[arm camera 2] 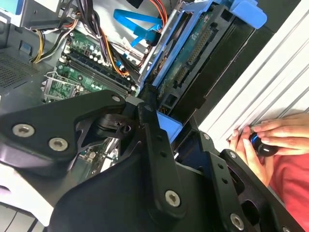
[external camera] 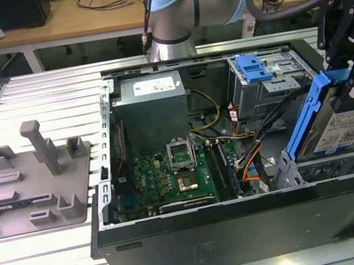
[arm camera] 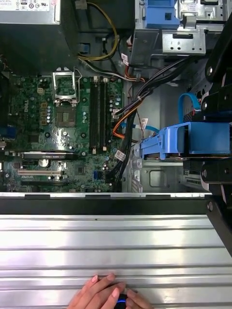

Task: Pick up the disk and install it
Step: 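Insert the disk into the insertion slot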

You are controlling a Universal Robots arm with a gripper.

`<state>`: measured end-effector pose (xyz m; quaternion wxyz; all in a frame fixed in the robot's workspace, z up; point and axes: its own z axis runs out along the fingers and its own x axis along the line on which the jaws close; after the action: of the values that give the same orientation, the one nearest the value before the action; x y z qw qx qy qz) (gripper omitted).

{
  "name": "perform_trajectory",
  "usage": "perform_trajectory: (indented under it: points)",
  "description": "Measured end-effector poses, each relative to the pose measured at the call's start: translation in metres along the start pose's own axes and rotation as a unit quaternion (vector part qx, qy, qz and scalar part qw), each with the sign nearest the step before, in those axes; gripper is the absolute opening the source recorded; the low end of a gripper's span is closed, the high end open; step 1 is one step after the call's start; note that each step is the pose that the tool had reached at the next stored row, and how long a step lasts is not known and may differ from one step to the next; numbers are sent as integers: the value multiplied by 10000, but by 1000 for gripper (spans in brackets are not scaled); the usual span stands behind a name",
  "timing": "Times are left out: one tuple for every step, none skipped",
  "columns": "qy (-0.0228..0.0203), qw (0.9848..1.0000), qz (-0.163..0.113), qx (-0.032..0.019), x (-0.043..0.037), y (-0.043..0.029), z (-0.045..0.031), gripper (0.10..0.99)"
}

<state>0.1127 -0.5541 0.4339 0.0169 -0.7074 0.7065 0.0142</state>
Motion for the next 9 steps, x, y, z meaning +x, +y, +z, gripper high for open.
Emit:
perform_trajectory:
  points:
    - [1, 10000, 0, 0, 0, 0, 13, 369]
    - [1, 10000, 0, 0, 1, 0, 24, 369]
    - [0, 10000, 0, 0, 2, 0, 39, 369]
    - [1, 10000, 0, 0, 2, 0, 51, 369]
    - [1, 10000, 0, 0, 3, 0, 65, 369]
    - [1, 10000, 0, 0, 3, 0, 75, 369]
    - [0, 10000, 0, 0, 4, 0, 90, 369]
    - [1, 10000, 0, 0, 5, 0, 117, 369]
    - [0, 10000, 0, 0, 6, 0, 127, 369]
